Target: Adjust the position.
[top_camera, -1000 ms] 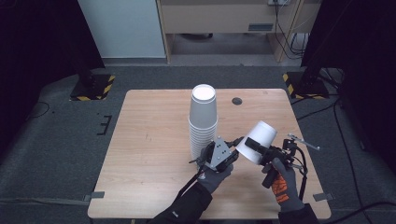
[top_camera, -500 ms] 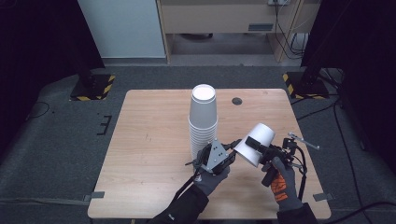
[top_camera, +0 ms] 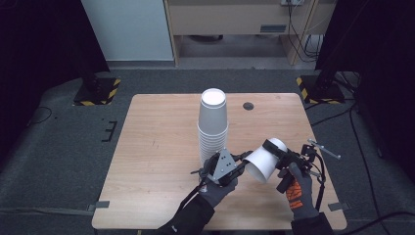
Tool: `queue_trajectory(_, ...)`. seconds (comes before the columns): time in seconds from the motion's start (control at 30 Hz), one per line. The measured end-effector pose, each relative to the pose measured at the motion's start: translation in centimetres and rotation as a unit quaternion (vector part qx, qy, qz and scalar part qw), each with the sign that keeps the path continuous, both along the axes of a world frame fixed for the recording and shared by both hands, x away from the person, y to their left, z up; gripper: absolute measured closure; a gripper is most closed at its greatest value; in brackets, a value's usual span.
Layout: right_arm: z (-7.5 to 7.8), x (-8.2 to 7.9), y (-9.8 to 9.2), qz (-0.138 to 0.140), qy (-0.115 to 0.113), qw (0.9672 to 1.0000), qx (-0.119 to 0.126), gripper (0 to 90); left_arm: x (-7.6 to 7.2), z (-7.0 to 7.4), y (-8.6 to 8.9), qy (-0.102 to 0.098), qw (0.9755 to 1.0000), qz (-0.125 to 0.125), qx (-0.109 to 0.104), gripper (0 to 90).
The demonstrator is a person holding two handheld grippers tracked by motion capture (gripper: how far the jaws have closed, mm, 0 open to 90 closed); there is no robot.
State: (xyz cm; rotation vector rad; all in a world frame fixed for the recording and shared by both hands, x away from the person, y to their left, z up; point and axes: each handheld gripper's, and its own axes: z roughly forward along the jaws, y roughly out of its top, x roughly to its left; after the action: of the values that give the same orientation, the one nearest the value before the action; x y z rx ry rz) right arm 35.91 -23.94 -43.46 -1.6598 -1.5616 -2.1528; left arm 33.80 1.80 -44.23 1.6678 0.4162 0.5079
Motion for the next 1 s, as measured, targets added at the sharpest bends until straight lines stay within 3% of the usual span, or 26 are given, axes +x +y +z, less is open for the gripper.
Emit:
queue_trajectory(0.1, -0.3, 0.3, -0.7, -0.008, 0.005, 0.9999, -0.003, 11.0, -0.2, 0.0, 0.2, 0.007, 0.9999, -0.009, 0.008, 86.1)
queue_trajectory(0.23, -0.5, 0.5, -1.2, -0.027, -0.005, 0.9989, -0.037, 11.4, -0.3, 0.0, 0.6, 0.012, 0.9996, -0.016, 0.020, 86.2)
queue_trajectory(0.67, -0.4, 0.7, -2.7, -0.065, -0.023, 0.9955, -0.066, 12.4, -0.2, -0.5, 1.4, 0.040, 0.9980, -0.032, 0.035, 86.2)
queue_trajectory(1.0, -0.7, 0.9, -3.4, -0.083, -0.031, 0.9897, -0.113, 11.5, 0.0, -0.4, 2.3, 0.061, 0.9960, -0.050, 0.044, 86.1)
